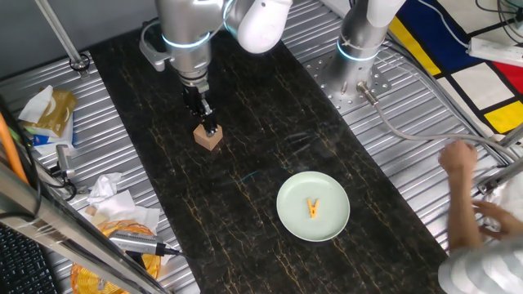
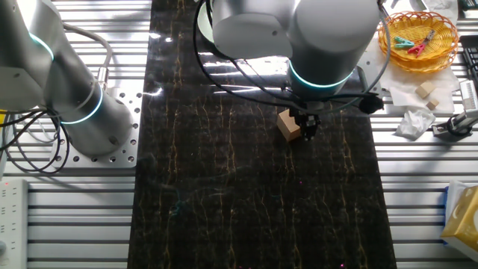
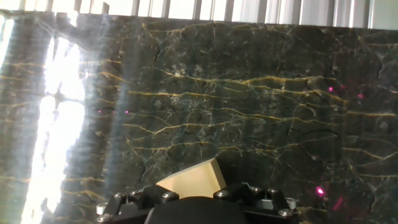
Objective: Approach and touch the side of the small block
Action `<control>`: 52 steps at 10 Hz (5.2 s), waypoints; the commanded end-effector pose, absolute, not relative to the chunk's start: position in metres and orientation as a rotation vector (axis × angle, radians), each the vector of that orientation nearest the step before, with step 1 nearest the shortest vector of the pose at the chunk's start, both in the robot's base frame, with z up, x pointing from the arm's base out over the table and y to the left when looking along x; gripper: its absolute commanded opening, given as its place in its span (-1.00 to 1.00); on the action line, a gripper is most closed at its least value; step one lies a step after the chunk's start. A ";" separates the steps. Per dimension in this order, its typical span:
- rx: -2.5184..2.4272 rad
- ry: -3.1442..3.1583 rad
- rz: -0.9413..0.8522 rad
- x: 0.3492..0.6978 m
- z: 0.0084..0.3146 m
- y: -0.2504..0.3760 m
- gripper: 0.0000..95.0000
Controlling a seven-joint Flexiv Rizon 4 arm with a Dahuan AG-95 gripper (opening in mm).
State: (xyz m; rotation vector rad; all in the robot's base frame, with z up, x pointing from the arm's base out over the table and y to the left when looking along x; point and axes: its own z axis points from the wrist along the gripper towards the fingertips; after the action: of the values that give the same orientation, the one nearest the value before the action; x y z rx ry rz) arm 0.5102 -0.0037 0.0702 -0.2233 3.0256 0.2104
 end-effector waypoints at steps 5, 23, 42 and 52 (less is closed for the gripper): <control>-0.204 3.028 0.233 0.516 0.070 -0.002 0.60; 0.116 3.011 0.532 0.515 0.060 0.012 0.60; -0.154 3.068 0.055 0.512 0.081 0.013 0.60; -0.120 3.082 0.041 0.486 0.111 0.013 0.60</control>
State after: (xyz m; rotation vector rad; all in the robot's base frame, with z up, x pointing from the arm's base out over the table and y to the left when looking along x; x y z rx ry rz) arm 0.4832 0.0136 0.1135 -0.1218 3.0808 0.0393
